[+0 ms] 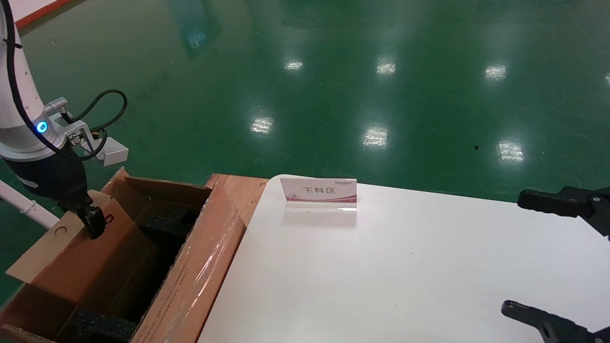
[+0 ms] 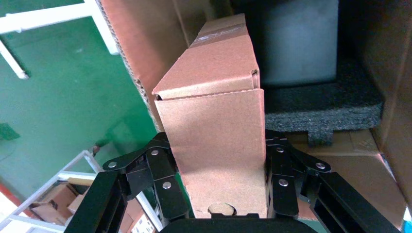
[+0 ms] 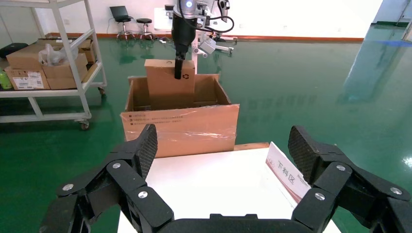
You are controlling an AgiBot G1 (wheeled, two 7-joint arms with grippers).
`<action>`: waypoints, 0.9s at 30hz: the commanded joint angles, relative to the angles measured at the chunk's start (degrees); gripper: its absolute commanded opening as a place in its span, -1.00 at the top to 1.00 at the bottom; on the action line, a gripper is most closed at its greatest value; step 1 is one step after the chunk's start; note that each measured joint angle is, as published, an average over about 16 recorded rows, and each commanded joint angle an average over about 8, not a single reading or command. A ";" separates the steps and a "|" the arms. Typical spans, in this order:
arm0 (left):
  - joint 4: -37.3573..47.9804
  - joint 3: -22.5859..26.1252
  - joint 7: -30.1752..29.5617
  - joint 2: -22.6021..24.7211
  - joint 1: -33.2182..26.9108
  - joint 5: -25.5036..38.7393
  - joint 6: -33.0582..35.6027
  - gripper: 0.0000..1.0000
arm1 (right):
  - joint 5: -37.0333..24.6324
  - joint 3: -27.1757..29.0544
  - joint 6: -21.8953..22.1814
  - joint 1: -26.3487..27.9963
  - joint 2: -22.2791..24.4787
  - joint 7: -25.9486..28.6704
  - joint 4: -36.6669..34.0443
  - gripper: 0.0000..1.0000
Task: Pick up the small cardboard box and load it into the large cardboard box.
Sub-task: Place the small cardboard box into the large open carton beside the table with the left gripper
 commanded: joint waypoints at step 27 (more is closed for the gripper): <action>16.05 -1.16 7.51 4.30 9.84 -1.70 -1.54 1.00 | 0.06 -0.09 0.04 0.02 0.04 -0.05 0.00 -1.00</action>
